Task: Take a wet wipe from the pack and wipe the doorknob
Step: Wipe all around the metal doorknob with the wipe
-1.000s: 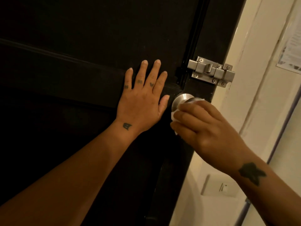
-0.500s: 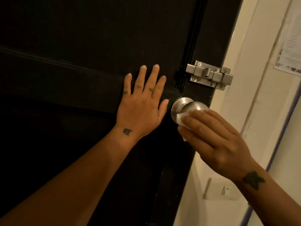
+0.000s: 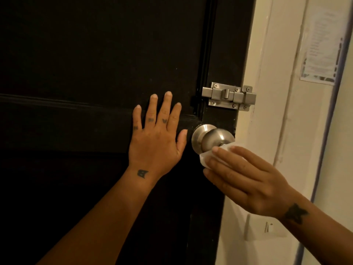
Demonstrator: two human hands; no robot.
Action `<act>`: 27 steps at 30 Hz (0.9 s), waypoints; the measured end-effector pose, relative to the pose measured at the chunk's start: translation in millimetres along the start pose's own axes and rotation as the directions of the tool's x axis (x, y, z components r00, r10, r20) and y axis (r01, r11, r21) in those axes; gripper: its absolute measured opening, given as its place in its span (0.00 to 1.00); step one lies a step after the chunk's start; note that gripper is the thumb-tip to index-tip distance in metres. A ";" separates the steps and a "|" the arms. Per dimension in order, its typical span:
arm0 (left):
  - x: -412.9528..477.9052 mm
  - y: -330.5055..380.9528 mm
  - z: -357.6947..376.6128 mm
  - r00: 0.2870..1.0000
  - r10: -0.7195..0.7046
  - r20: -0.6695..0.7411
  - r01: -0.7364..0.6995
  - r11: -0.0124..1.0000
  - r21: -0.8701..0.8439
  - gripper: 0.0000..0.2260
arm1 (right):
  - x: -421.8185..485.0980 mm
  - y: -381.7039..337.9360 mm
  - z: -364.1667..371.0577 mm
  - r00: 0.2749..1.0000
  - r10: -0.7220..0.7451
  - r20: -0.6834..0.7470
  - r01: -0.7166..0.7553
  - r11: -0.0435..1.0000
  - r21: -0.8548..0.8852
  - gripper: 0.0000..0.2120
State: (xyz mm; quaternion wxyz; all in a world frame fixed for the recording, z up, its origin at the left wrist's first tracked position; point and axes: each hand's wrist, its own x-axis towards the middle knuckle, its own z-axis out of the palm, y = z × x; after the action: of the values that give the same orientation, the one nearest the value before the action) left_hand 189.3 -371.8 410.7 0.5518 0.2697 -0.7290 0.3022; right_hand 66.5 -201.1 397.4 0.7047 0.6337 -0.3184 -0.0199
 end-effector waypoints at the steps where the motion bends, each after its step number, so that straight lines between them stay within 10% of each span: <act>1: 0.2 0.0 0.0 1.000 0.002 0.000 -0.002 1.000 -0.006 0.25 | -2.1 -1.3 -1.3 1.000 -0.007 0.017 0.007 1.000 -0.003 0.11; 5: 0.4 -0.4 1.0 1.000 0.004 -0.008 -0.004 1.000 -0.014 0.25 | -16.4 -15.6 -13.3 0.981 0.193 0.003 -0.193 0.977 0.091 0.08; 11: 1.1 0.2 1.2 1.000 0.002 -0.010 -0.003 0.999 -0.037 0.25 | -9.6 -57.8 -12.3 0.729 0.680 -0.072 -0.576 0.667 0.472 0.09; 22: 2.8 0.6 -1.3 1.000 -0.012 0.023 0.013 0.999 -0.038 0.26 | -8.9 -29.6 1.1 0.629 0.690 -0.359 -0.593 0.724 0.354 0.07; 27: 2.9 1.7 -2.0 0.999 -0.018 0.028 0.019 0.999 -0.032 0.26 | -7.9 -52.4 8.2 0.746 0.624 -0.232 -0.517 0.762 0.389 0.11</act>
State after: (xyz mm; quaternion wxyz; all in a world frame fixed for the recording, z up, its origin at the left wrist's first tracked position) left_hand 188.6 -369.3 413.7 0.5489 0.2718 -0.7387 0.2815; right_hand 76.0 -215.2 346.6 0.6161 0.5960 -0.3683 0.3599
